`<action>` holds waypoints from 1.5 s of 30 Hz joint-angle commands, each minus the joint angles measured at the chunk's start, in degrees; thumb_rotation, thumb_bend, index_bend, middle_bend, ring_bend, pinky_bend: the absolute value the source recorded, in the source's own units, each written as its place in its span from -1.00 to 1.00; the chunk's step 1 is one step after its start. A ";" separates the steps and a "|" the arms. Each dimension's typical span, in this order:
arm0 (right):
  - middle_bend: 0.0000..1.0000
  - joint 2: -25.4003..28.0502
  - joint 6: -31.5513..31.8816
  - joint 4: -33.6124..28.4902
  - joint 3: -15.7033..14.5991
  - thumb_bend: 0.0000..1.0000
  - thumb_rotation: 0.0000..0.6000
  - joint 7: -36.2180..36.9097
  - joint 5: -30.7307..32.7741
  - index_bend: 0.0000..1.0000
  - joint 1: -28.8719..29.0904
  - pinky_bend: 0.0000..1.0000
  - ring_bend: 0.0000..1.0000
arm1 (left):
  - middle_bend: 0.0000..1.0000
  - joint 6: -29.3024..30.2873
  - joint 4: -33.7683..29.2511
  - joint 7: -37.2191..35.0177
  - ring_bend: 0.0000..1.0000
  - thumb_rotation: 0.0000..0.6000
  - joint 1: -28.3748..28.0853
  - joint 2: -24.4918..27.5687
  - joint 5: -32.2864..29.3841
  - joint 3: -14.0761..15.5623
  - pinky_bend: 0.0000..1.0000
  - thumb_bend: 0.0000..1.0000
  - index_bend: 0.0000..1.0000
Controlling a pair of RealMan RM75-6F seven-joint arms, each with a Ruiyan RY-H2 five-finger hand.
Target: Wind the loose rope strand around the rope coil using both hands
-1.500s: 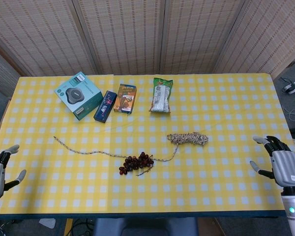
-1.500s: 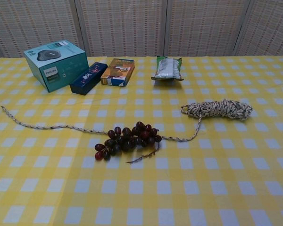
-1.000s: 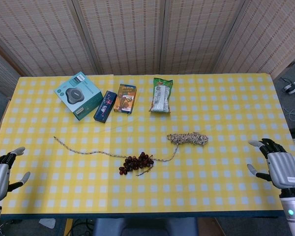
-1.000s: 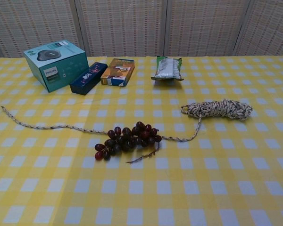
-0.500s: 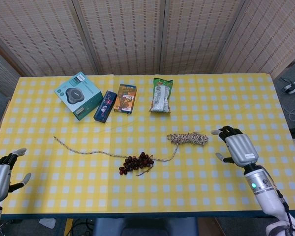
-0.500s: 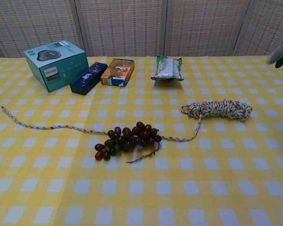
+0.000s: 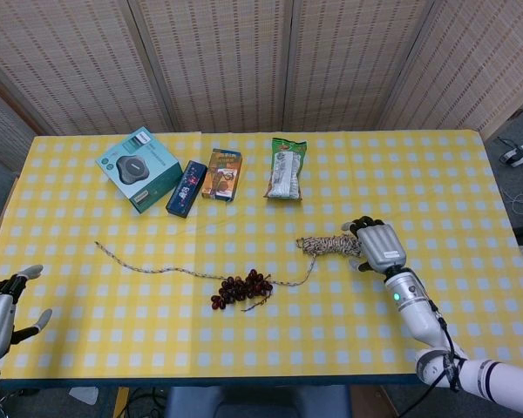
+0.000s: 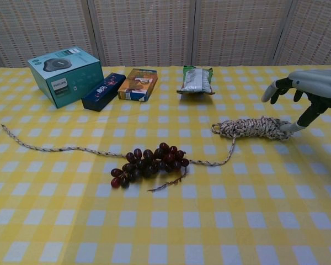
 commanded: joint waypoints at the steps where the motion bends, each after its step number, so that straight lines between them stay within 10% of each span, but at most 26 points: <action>1: -0.45 -3.12 -2.01 3.59 0.49 -0.61 1.00 -2.02 2.77 -0.48 2.41 -0.47 -0.68 | -0.41 -0.01 0.12 -0.08 -0.32 1.00 0.08 -0.03 -0.06 0.06 -0.33 -0.47 -0.49; 34: -0.24 -11.01 -5.69 14.11 -0.89 -0.38 1.00 -5.90 10.45 -0.07 9.20 -0.46 -0.59 | -0.41 -0.52 1.41 -0.36 -0.32 1.00 0.40 -0.88 -0.84 0.14 -0.33 -0.47 -0.49; 45: 0.10 -10.10 -4.47 13.04 0.10 -0.05 1.00 -1.22 7.66 0.28 8.68 0.05 -0.15 | -0.41 -0.92 1.54 -0.49 -0.32 1.00 0.02 -0.66 -0.69 -0.12 -0.33 -0.48 -0.49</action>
